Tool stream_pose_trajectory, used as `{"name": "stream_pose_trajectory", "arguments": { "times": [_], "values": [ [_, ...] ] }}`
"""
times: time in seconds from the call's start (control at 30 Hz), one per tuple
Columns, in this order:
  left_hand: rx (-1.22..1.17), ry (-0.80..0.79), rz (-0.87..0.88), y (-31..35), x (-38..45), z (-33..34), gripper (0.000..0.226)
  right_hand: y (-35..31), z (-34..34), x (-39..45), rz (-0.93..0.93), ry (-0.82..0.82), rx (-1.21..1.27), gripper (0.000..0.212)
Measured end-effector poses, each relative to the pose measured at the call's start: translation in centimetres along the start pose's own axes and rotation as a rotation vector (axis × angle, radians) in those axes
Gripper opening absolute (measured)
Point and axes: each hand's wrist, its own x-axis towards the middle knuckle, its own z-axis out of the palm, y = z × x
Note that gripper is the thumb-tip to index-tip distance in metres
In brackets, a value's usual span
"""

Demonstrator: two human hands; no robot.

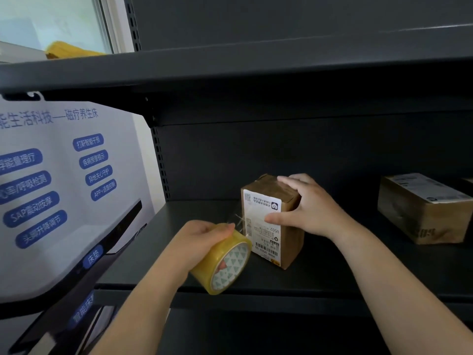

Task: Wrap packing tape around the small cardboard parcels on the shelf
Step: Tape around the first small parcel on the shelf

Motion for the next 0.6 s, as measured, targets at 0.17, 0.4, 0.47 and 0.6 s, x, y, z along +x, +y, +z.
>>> {"name": "stream_pose_trajectory", "arguments": {
  "times": [0.17, 0.4, 0.47, 0.6],
  "values": [
    [0.025, 0.002, 0.017, -0.4, 0.4, 0.3, 0.032, -1.8, -2.0, 0.3, 0.067, -0.099, -0.188, 0.106],
    [0.065, 0.005, 0.047, -0.6, 0.8, 0.2, 0.036, -4.4, -0.4, 2.4, 0.111, 0.003, -0.458, 0.055],
    [0.047, 0.008, 0.040, -0.7, 0.8, 0.2, 0.033, -4.3, 0.3, 1.9, 0.096, 0.052, -0.506, 0.051],
    [0.021, 0.016, 0.040, -0.7, 0.9, 0.3, 0.030, -4.0, -0.3, 1.1, 0.074, 0.019, -0.479, 0.056]
  ]
}}
